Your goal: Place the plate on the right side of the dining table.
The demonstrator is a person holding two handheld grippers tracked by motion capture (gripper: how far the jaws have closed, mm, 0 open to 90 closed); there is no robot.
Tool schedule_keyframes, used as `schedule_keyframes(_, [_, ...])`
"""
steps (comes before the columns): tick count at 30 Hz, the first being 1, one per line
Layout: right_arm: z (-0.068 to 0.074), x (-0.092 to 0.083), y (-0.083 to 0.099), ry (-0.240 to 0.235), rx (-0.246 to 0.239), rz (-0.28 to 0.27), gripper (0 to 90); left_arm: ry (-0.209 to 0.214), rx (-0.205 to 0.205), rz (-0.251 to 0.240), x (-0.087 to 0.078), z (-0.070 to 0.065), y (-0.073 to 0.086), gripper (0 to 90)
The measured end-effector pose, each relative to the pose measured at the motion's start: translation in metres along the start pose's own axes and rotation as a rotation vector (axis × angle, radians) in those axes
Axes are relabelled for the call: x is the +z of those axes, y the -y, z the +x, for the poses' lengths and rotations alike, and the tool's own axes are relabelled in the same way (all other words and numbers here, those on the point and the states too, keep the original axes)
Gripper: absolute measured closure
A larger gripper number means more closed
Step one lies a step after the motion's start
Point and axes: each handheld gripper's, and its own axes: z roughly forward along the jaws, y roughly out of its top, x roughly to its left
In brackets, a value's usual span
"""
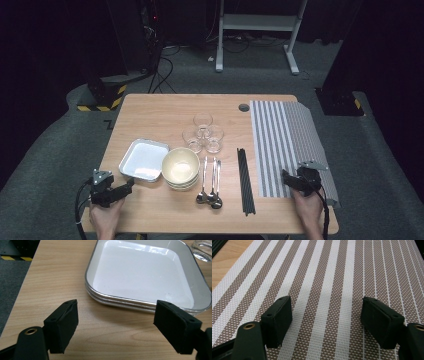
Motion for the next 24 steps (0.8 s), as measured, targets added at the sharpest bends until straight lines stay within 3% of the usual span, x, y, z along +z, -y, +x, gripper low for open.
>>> schedule_keyframes(5, [0.000,0.000,0.000,0.000,0.000,0.000,25.3,0.005,0.007,0.016,0.002,0.002,-0.006,20.3])
schedule_keyframes(11, [0.000,0.000,0.000,0.000,0.000,0.000,25.3,0.018,-0.011,0.002,0.001,0.007,-0.013,20.3])
schedule_keyframes(24, [0.000,0.000,0.000,0.000,0.001,0.000,25.3,0.054,-0.008,-0.032,0.003,0.009,-0.034,24.5])
